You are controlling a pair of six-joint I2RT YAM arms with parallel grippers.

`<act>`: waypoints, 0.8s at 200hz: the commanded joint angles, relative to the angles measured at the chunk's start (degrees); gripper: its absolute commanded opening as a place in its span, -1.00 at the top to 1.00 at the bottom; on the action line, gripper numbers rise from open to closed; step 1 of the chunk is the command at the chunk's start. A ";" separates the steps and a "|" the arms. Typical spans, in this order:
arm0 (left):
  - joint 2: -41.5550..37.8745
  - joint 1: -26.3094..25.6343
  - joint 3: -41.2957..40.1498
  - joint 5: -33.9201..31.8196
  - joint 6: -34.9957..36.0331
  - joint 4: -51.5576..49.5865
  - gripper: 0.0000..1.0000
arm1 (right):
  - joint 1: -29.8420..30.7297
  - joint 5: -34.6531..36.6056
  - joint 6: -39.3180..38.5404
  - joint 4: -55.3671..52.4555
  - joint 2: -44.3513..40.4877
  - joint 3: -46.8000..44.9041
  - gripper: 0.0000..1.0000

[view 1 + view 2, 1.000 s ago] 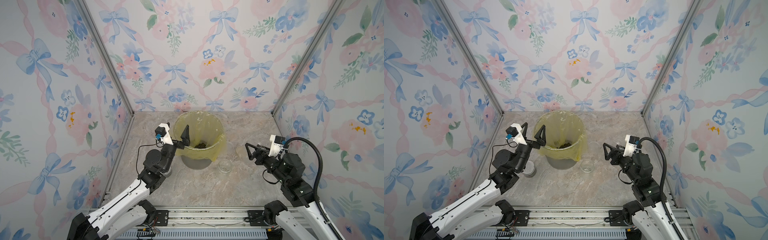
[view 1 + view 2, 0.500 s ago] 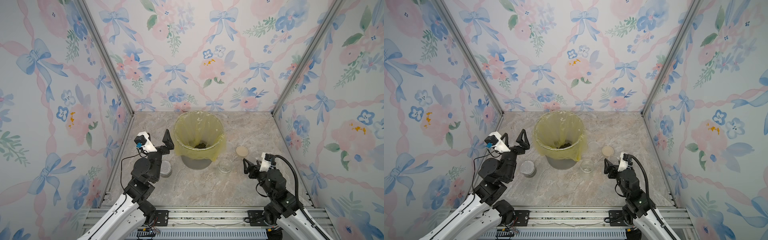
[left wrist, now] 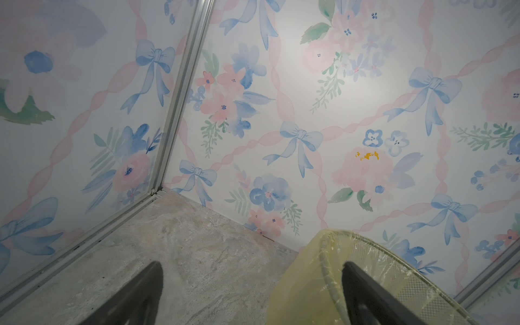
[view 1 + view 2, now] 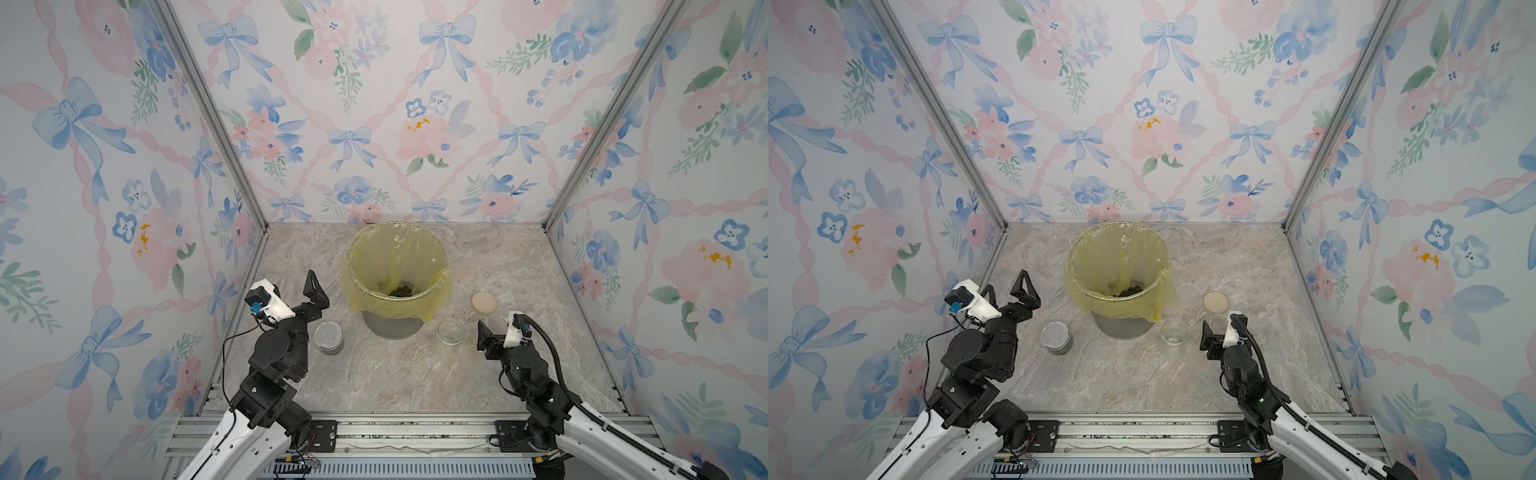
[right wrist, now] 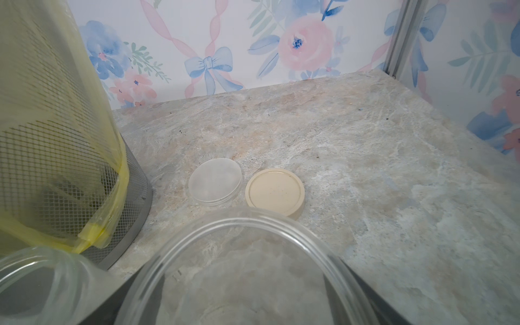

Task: Empty moldy tea leaves from jars
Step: Place the jar at the center of the board.

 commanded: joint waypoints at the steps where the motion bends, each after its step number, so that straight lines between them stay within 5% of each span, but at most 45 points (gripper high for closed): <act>1: -0.90 0.48 -0.64 1.27 1.60 -2.83 -0.96 | 0.00 2.72 -0.84 6.80 2.76 -0.98 -0.80; 78: 3.57 0.53 1.99 13.23 8.12 -9.15 -0.96 | -2.17 1.57 2.27 15.42 15.92 0.44 -0.87; 160: 1.73 1.69 0.99 13.85 8.17 -10.30 -0.96 | -3.06 1.16 3.57 14.44 18.89 2.66 -0.97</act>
